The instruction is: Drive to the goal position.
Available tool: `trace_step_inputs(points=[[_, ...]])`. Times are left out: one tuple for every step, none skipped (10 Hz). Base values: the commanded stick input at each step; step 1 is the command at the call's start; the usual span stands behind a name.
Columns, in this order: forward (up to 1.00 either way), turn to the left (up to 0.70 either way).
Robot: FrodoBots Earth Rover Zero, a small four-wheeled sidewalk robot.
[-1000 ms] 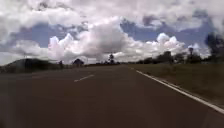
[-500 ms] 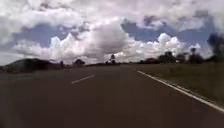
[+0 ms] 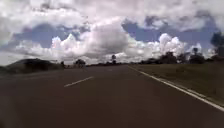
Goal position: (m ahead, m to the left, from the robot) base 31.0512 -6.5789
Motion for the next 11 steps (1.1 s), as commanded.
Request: trace_step_inputs(points=[[1.0, 0.0], [1.0, 0.0], [1.0, 0.0], [1.0, 0.0], [1.0, 0.0], [1.0, 0.0], [1.0, 0.0], [1.0, 0.0], [1.0, 0.0], [1.0, 0.0], [1.0, 0.0]])
